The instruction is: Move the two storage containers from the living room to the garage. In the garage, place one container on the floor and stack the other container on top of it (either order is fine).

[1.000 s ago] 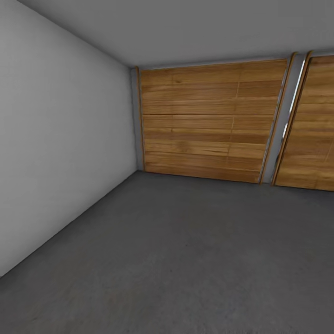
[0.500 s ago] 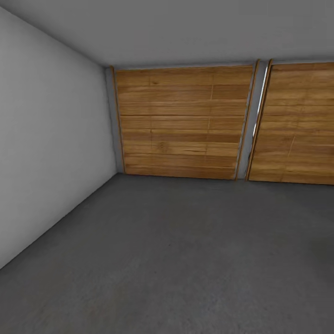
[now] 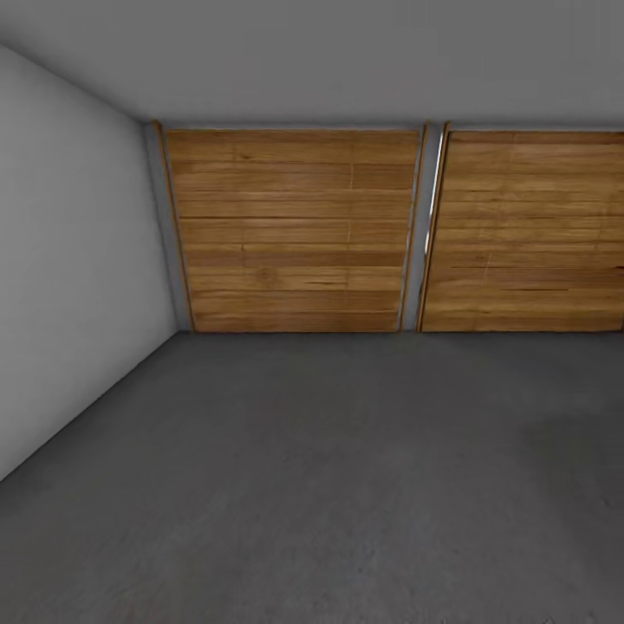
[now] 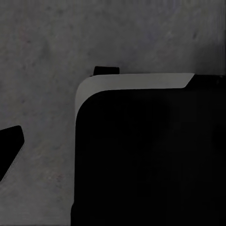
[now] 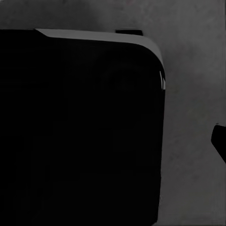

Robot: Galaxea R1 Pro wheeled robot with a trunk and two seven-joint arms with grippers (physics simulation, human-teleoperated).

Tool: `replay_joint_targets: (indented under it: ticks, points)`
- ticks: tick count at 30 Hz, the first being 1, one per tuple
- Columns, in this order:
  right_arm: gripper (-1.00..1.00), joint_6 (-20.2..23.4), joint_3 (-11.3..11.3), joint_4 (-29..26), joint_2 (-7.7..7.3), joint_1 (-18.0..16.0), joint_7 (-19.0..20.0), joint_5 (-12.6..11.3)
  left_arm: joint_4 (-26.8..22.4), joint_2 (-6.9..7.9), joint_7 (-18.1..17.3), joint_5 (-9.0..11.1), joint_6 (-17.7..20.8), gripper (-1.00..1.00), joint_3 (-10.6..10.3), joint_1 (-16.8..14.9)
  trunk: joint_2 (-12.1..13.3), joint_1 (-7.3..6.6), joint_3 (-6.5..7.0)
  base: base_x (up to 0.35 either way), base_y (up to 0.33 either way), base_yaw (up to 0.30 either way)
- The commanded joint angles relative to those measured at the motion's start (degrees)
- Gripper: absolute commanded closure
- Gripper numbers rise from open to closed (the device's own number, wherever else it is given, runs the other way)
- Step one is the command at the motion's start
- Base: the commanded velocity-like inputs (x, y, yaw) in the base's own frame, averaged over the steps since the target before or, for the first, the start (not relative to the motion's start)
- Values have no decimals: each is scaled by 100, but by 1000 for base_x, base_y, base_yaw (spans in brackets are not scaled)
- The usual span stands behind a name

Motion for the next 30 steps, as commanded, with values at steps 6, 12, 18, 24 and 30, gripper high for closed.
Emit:
replay_joint_targets:
  ticks: [6, 12, 18, 24, 30]
  points:
    - [-100, -14, 0, 3, 0, -2, 8, -1, 31, 4, -1, 34, -14, -100, -11, 1, -2, 0, 14, 0, 0, -294]
    - [-100, -12, 0, 11, 1, -2, 5, -1, 16, 4, -1, 33, -14, -100, -8, 1, -2, 0, 31, 0, 0, -295]
    - [-100, -4, 1, 12, 2, -2, 10, -1, 14, 4, -1, 33, -14, -100, -14, 1, -2, 0, 49, 0, 0, -294]
    - [-100, 5, 0, 12, 2, -2, 13, -1, 14, 4, -1, 28, -14, -100, -15, 1, -2, 0, 67, 0, 0, -294]
    - [-100, 5, 0, 12, 1, -2, 12, -2, 14, 4, -1, 28, -14, -100, -19, 1, -2, 0, 86, 0, 0, -295]
